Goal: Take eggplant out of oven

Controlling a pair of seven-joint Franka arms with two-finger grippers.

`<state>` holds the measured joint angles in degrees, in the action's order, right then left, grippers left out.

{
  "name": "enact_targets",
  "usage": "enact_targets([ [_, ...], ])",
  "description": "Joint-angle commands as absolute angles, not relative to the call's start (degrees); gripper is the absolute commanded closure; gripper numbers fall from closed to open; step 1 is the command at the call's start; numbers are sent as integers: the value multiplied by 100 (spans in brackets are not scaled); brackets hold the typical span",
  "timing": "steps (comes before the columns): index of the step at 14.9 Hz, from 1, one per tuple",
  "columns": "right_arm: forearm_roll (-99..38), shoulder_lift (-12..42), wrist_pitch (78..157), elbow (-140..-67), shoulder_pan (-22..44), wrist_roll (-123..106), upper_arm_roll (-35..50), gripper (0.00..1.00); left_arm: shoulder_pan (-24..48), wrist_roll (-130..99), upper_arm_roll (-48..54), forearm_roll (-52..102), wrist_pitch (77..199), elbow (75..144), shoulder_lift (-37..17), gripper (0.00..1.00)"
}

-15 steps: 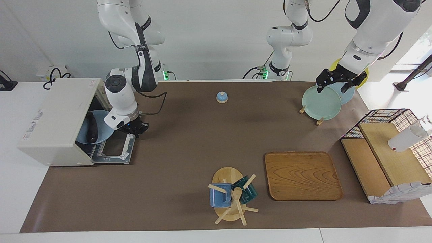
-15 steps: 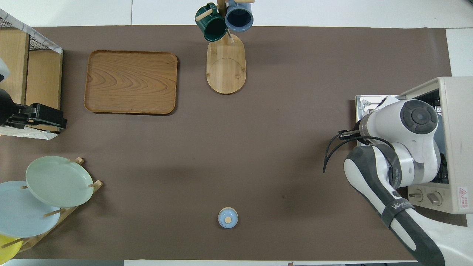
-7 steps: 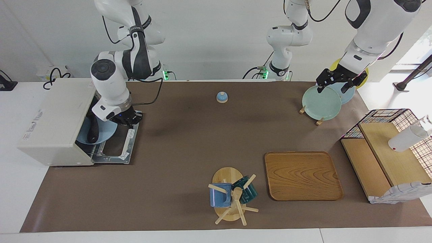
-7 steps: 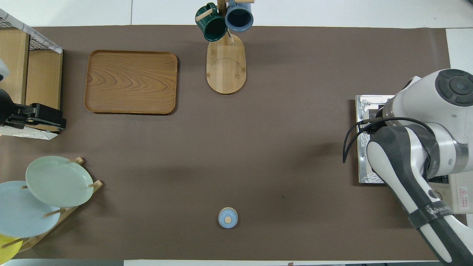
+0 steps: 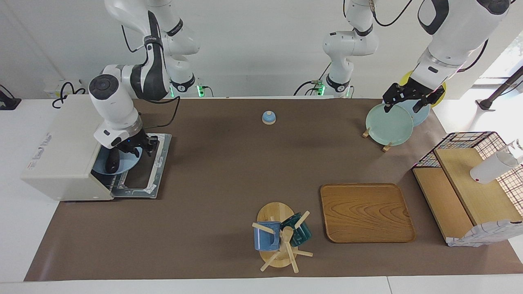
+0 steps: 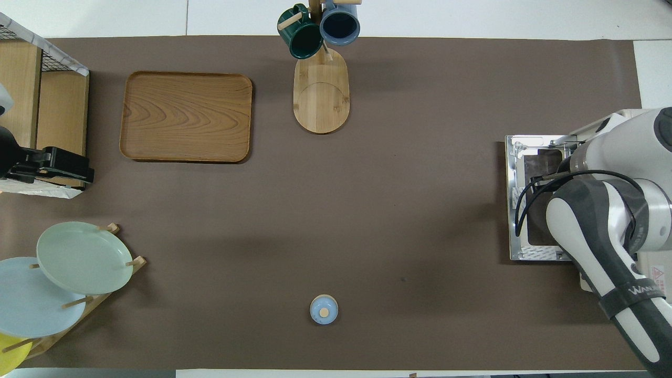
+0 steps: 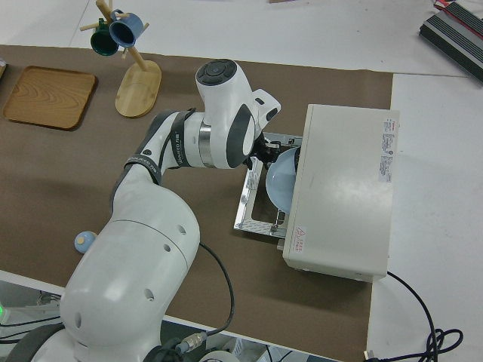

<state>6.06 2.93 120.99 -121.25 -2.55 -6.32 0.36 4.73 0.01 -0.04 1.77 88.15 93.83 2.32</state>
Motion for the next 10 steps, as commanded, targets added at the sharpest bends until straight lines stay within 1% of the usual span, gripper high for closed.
enact_targets([
  [1, 694, 105, 12287, -12410, -316, -817, 62, 58, 413, 18, 44, 79, 8771, 9404, 290, 0],
  [7, 712, 149, 11972, -12217, -282, -870, 53, 59, 422, 9, 44, 79, 8789, 9404, 290, 0],
  [10, 721, 149, 11936, -12190, -299, -879, 53, 59, 404, 0, 44, 79, 8789, 9404, 290, 0],
])
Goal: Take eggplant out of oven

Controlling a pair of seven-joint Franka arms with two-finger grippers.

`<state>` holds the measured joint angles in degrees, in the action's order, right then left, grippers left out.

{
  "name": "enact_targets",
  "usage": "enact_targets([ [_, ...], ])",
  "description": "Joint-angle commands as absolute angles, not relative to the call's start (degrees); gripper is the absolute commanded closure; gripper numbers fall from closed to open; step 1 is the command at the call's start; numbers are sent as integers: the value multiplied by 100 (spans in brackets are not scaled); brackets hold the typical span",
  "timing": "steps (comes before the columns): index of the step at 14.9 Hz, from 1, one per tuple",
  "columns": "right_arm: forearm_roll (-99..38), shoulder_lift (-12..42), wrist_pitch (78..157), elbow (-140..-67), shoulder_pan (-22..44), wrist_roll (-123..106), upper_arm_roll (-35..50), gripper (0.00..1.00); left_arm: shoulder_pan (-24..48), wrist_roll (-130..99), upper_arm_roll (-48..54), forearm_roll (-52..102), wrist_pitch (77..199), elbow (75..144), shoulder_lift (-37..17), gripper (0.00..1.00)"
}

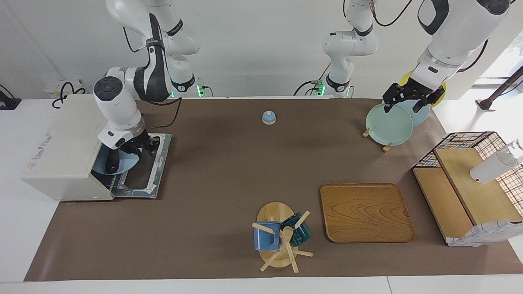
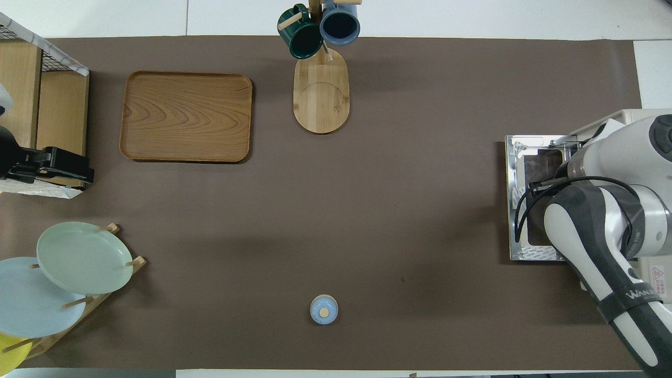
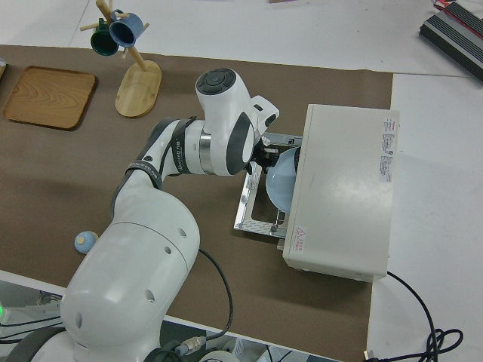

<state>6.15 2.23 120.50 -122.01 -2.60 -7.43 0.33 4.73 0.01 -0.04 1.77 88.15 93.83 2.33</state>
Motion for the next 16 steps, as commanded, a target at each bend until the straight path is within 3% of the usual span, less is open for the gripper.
enact_targets([
  [1, 721, 149, 11901, -12190, -325, -879, 53, 59, 404, 0, 44, 79, 8780, 9413, 290, 0],
  [9, 721, 114, 11856, -12269, -554, -1178, 53, 54, 413, 0, 44, 79, 8789, 9404, 290, 0],
  [16, 721, -17, 12444, -12726, -466, -1019, 70, 64, 422, 0, 53, 79, 8789, 9404, 290, 0],
])
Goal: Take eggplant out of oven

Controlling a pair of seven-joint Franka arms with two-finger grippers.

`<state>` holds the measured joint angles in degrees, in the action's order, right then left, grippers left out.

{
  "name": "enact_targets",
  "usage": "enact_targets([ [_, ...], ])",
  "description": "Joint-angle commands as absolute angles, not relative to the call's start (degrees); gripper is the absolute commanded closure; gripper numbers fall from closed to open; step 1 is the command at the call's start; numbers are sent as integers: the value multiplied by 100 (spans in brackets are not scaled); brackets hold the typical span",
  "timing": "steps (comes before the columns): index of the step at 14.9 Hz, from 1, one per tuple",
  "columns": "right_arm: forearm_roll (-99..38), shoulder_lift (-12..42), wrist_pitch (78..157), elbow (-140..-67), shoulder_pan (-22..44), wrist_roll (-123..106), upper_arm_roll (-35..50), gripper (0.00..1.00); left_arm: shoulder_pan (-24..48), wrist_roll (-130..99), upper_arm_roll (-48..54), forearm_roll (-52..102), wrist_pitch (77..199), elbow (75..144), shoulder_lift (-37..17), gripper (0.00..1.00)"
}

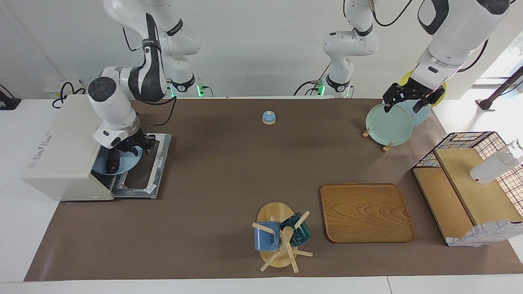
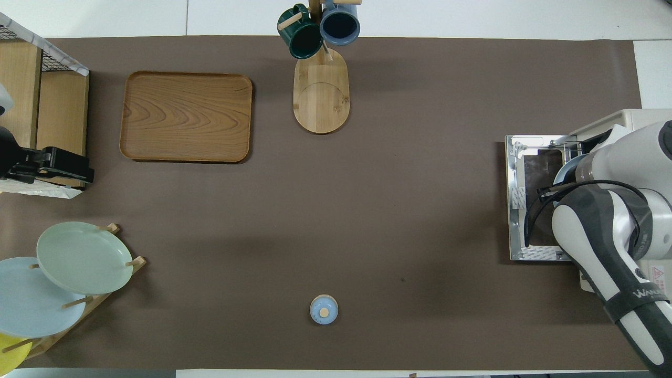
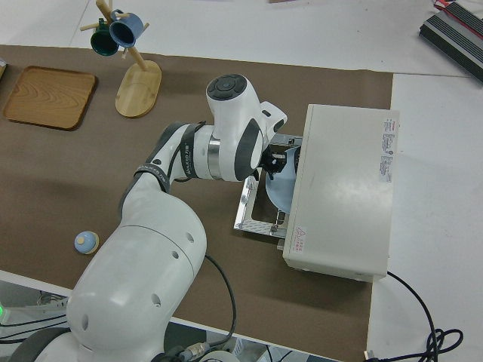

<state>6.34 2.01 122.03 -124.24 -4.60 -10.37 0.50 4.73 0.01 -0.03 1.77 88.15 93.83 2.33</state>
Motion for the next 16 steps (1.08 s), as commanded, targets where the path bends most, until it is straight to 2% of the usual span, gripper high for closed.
enact_targets([
  [1, 721, -18, 12454, -12744, -466, -1133, 62, 68, 431, -9, 44, 79, 8789, 9404, 290, 0],
  [2, 721, -18, 12463, -12753, -466, -1186, 62, 71, 422, 0, 44, 79, 8789, 9404, 290, 0],
  [5, 721, -35, 12542, -12849, -501, -1187, 62, 72, 413, 0, 53, 79, 8789, 9404, 281, 0],
  [8, 721, -70, 12533, -12902, -527, -1195, 62, 100, 422, 0, 53, 79, 8789, 9404, 281, 0],
  [11, 826, -44, 12367, -12754, -414, -1143, 131, 100, 466, 17, 53, 79, 8789, 9404, 290, 0],
  [13, 817, 43, 11956, -12325, 243, -680, 167, 100, 466, 0, 53, 79, 8789, 9413, 290, 0],
  [15, 817, 306, 11174, -11474, 1076, 399, 176, 100, 466, 0, 53, 79, 8780, 9413, 290, 0],
  [16, 817, 395, 11032, -11191, 1533, 865, 167, 100, 440, -9, 53, 79, 8780, 9404, 290, 0],
])
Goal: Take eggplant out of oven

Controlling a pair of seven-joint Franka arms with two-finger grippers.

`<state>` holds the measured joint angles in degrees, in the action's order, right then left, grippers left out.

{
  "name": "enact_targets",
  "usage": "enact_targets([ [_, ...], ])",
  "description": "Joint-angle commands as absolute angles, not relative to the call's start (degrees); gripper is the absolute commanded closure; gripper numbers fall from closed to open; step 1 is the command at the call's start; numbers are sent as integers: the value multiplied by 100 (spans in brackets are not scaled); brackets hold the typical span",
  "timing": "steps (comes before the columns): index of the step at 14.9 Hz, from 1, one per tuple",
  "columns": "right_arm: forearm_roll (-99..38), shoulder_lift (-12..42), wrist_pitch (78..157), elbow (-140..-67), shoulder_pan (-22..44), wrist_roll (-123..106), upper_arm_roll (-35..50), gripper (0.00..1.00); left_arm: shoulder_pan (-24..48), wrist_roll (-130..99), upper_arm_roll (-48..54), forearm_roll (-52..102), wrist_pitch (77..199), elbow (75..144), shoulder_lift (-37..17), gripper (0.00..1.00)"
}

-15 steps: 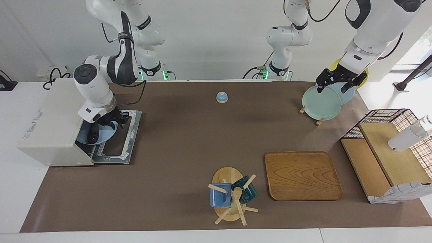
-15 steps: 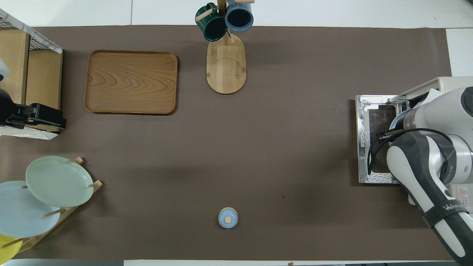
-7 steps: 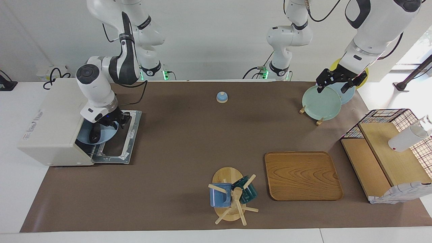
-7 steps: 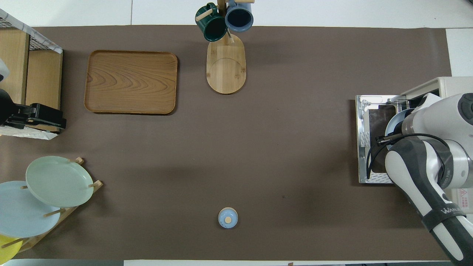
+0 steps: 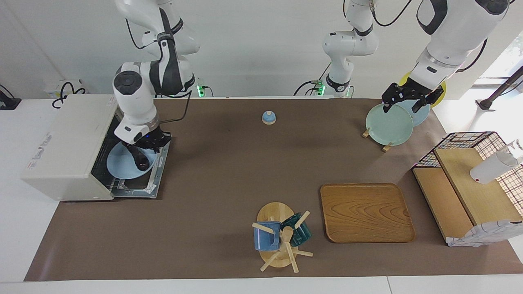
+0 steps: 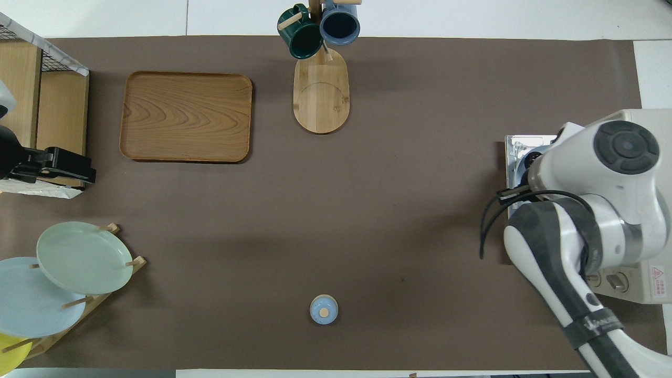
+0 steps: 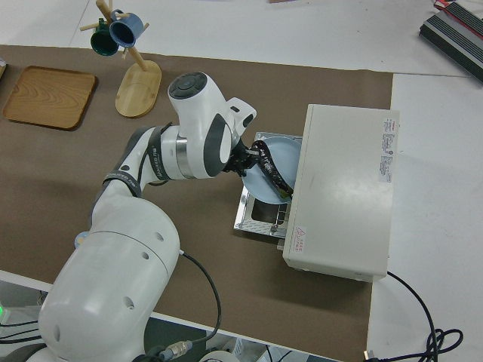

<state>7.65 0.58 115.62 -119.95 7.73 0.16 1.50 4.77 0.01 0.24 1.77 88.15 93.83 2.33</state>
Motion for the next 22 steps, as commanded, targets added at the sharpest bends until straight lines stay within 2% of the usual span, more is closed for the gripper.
enact_targets([
  [1, 817, 500, 10891, -10910, 1930, 1296, 176, 100, 431, -9, 53, 79, 8772, 9404, 290, 0],
  [4, 843, 1342, 10444, -9760, 3169, 2931, 167, 100, 404, 0, 53, 79, 8780, 9404, 290, 0],
  [6, 844, 2438, 9654, -8286, 3751, 3767, 176, 100, 396, 0, 44, 79, 8789, 9413, 290, 0],
  [8, 853, 3179, 9667, -7491, 4155, 4497, 176, 100, 378, -9, 35, 79, 8789, 9413, 290, 0],
  [12, 756, 3445, 10808, -7567, 4465, 5018, 219, 100, 281, -9, 35, 79, 8789, 9501, 334, 0],
  [16, 765, 3279, 11819, -8576, 4456, 5010, 272, 100, 264, -9, 35, 79, 8798, 9519, 343, 0],
  [18, 669, 3269, 12320, -8745, 4430, 5036, 290, 100, 211, -9, 44, 79, 8798, 9519, 343, 0],
  [20, 274, 3270, 12463, -8614, 4369, 5036, 281, 85, 211, -9, 44, 79, 8798, 9519, 343, 0],
  [22, 255, 3270, 12341, -8211, 4290, 4992, 264, 82, 211, -9, 44, 79, 8807, 9519, 343, 0],
])
